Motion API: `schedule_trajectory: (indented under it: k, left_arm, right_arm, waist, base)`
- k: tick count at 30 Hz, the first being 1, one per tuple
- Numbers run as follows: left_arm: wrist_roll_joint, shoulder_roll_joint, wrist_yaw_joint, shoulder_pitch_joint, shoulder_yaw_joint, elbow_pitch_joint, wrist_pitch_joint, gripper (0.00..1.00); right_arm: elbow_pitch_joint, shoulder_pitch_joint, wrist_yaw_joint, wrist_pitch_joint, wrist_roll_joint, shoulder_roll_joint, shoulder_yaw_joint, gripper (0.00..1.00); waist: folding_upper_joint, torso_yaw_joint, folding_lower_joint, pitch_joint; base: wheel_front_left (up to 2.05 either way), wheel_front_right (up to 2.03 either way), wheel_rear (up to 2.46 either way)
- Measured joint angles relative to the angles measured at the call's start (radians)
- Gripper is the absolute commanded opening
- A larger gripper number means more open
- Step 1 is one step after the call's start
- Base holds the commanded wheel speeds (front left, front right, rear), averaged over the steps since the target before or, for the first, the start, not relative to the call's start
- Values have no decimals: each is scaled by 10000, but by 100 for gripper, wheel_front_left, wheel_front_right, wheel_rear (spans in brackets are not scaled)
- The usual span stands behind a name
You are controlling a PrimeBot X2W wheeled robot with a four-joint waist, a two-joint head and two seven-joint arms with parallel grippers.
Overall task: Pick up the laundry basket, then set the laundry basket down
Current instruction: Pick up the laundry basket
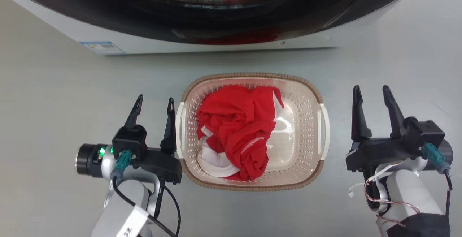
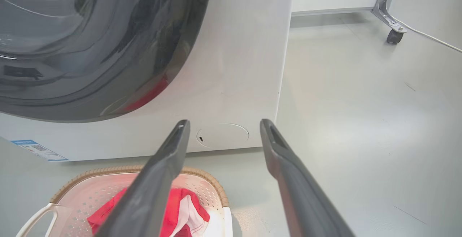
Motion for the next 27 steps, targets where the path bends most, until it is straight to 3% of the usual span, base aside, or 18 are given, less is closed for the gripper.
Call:
schedule_trajectory:
  k: [13, 27]
  left_arm:
    - [-732, -35, -90, -1617, -550, 1266, 0, 100]
    - [-1411, -75, -67, -2504, -1223, 2454, 0, 100]
  right_arm:
    - [1127, -1713, 2, 0, 65, -10, -44, 100]
    - [2048, -2436, 90, 0, 67, -2, 136, 100]
  waist:
    - [1, 110, -1, 1957]
    - [0, 222, -2, 3330]
  base:
    - [0, 0, 0]
    - [0, 0, 0]
